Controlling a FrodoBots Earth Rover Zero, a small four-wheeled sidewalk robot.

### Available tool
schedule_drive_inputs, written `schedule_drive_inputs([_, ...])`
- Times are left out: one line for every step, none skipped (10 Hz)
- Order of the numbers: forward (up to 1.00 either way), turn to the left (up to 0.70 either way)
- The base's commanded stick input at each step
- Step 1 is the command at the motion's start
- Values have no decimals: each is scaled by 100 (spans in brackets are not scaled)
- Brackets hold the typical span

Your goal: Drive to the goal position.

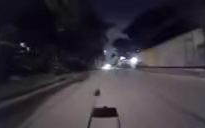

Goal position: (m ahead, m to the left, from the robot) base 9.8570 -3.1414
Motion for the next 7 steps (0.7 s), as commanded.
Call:
schedule_drive_inputs([70, 0])
schedule_drive_inputs([70, 0])
schedule_drive_inputs([70, 0])
schedule_drive_inputs([70, 0])
schedule_drive_inputs([70, 0])
schedule_drive_inputs([70, 0])
schedule_drive_inputs([70, 0])
